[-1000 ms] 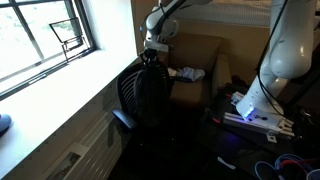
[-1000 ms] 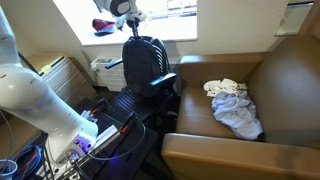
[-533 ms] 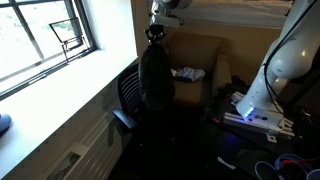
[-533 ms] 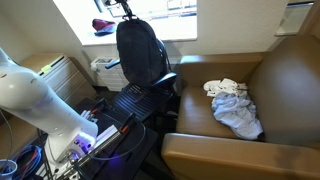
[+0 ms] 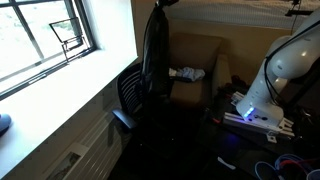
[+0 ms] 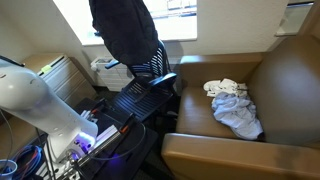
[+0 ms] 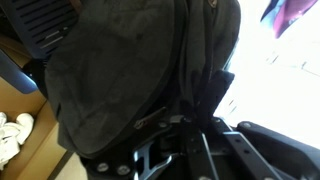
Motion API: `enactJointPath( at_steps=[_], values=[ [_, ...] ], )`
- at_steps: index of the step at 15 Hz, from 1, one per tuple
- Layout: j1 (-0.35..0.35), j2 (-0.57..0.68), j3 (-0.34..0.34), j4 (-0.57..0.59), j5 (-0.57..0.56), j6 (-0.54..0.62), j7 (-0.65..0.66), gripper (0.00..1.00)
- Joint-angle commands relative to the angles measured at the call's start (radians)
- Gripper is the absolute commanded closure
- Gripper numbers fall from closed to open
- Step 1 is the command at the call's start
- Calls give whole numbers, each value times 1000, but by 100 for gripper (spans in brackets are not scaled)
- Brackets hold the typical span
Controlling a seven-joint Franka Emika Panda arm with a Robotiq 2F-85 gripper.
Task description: Take the bag on the chair and put it on the couch
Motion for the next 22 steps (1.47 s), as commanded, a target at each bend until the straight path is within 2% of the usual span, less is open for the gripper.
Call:
enactJointPath(
  at_steps=[1,3,4,5,6,8,10,13,15,16,17,20,21,22],
  values=[
    [-39,-46,16,-2,11,-13,30,93],
    [-60,-125,12,-19,17,-27,56,93],
    [-63,-145,11,-29,18,-30,60,98],
    [-63,-127,20,-48,7,3,46,98],
    [-93,-122,20,-48,10,113,77,98],
    [-132,-111,-54,17,14,85,76,98],
    [-184,-131,-92,30,12,64,110,98],
    [-274,-124,-185,71,5,67,114,98],
    [-328,-76,-253,102,10,96,99,98],
    [-343,-10,-283,118,26,135,97,98],
    [-327,-103,-243,60,13,86,92,93],
    [-355,-30,-292,79,13,112,85,93],
    [-323,-42,-301,78,62,68,59,98],
    [-326,-12,-297,104,69,44,91,98]
  ],
)
